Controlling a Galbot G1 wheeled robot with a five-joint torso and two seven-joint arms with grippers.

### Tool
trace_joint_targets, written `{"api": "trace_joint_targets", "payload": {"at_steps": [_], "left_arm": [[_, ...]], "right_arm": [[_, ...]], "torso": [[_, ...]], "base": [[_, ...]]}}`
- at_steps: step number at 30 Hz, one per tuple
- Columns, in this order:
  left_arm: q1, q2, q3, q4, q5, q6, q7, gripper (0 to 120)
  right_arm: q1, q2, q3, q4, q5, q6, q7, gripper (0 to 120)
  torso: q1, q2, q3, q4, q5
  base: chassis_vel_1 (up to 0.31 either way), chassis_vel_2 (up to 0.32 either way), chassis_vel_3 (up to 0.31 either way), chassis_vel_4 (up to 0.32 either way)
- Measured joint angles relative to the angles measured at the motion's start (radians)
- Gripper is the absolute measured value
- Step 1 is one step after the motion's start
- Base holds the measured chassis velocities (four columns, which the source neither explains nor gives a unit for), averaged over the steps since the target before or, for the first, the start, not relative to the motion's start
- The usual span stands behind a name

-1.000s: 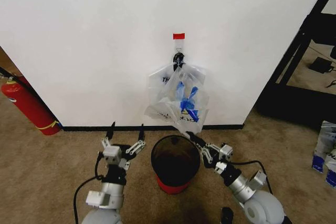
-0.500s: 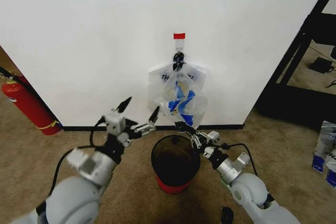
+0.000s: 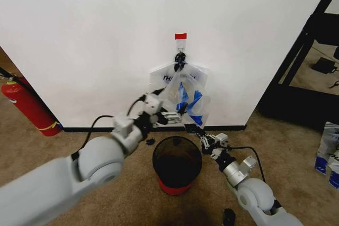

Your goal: Pick up the garbage bag from the wall and place it over the trash bin.

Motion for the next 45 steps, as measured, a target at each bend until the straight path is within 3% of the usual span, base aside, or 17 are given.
{"api": "trace_joint_targets", "payload": {"at_steps": [6,12,17,21,27,33,45], "left_arm": [[-0.276,-0.127,0.202,0.102,-0.078,0.235,-0.074,100],[-0.377,-0.183,0.291,0.145,-0.162,0.34,-0.137,95],[-0.448,-0.245,0.351,0.2,-0.259,0.345,-0.211,94],[-0.478,-0.269,0.378,0.226,-0.3,0.342,-0.225,93],[-0.47,-0.275,0.405,0.263,-0.31,0.338,-0.231,82],[-0.442,-0.276,0.403,0.301,-0.3,0.335,-0.238,55],[-0.423,-0.267,0.38,0.295,-0.295,0.333,-0.245,14]], "right_arm": [[-0.043,0.003,0.054,0.028,-0.001,0.0,0.003,0],[-0.058,0.002,0.077,0.045,0.0,0.0,0.003,0],[-0.078,0.002,0.099,0.054,-0.001,0.004,0.001,0],[-0.084,0.001,0.107,0.06,-0.001,0.005,0.001,0],[-0.09,-0.001,0.117,0.073,0.001,0.005,0.0,0],[-0.09,-0.004,0.124,0.074,0.008,0.005,-0.003,0],[-0.081,-0.003,0.121,0.066,0.008,0.005,-0.005,0]], "torso": [[0.0,0.0,0.0,-0.0006,0.0001],[0.0,0.0,0.0,0.0002,0.0001],[0.0,0.0,0.0,0.0,-0.0001],[0.0,0.0,0.0,-0.0003,0.0001],[0.0,0.0,0.0,0.0,-0.0002],[0.0,0.0,0.0,0.0,-0.0002],[0.0,0.0,0.0,-0.0001,-0.0002]], "base": [[0.0,0.0,0.0,0.0],[0.0,0.0,0.0,0.0],[0.0,0.0,0.0,0.0],[0.0,0.0,0.0,0.0],[0.0,0.0,0.0,0.0],[0.0,0.0,0.0,0.0],[0.0,0.0,0.0,0.0]]}}
